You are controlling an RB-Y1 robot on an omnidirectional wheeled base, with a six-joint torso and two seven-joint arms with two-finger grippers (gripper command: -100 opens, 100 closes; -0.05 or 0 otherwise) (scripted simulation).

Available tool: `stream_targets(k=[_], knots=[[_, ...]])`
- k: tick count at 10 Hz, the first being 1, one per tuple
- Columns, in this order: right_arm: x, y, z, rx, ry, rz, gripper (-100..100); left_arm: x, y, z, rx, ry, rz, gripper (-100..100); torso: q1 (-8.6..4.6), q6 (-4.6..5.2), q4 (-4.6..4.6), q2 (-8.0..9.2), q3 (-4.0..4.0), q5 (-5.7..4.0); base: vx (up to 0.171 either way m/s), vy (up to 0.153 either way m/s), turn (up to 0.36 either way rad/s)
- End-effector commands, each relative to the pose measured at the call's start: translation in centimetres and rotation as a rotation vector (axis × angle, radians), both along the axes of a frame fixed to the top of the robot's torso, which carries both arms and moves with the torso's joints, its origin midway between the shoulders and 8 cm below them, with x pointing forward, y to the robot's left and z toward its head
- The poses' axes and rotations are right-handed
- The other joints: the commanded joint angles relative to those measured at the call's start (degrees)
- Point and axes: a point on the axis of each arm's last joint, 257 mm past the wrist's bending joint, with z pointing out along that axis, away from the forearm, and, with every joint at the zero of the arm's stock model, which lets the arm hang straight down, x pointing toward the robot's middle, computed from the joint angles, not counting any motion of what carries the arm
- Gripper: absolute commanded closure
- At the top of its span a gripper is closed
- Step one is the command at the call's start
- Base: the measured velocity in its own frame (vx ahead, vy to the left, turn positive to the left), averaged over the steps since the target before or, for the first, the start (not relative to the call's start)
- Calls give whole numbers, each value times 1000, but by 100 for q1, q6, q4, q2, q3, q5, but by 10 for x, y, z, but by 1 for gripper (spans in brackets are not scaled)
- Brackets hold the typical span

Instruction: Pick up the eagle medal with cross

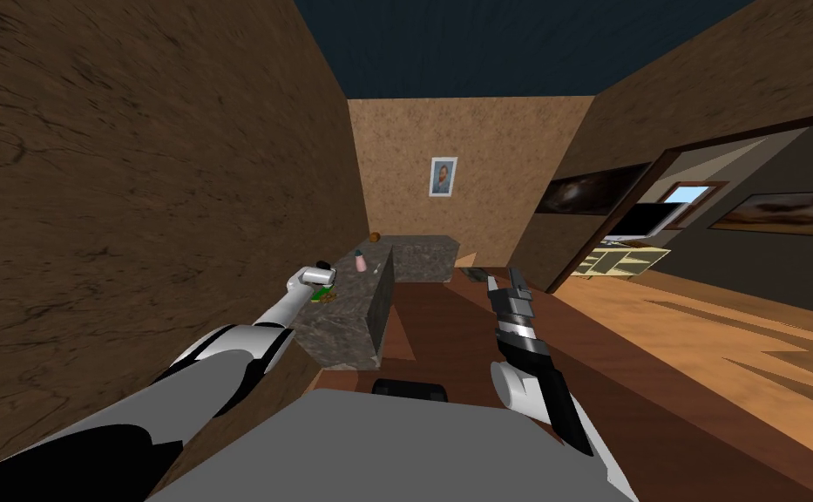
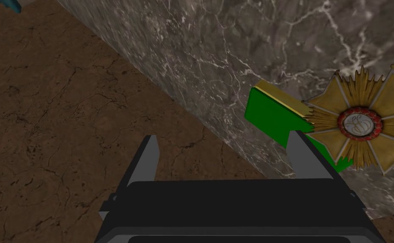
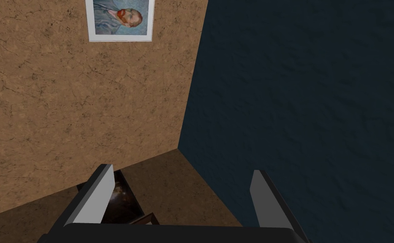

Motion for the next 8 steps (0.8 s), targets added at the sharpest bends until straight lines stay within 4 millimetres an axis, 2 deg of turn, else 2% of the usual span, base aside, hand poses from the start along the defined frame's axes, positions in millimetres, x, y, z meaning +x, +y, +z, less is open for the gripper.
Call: stream_targets(k=[1,3,4,5,7,8], knots=[[0,0,0,0,0,0,0,-3,8,4,-18,36,36,-100,0,0,0,0,0,0,28,-6,20],[0,0,0,0,0,0,0,-15,17,-12,-29,72,63,-100,0,0,0,-2,-1,0,24,-9,4],[0,0,0,0,0,0,0,-22,25,-11,-48,108,100,-100,1,0,0,2,1,1,22,-16,22],[0,0,0,0,0,0,0,-29,29,-19,-55,130,115,-100,-1,-1,1,1,1,-1,30,-14,16],[0,0,0,0,0,0,0,-36,34,-16,-75,163,147,-100,1,1,1,3,2,0,16,-6,16],[0,0,0,0,0,0,0,-44,38,-25,-82,184,163,-100,1,0,1,2,2,-1,22,-11,16]])
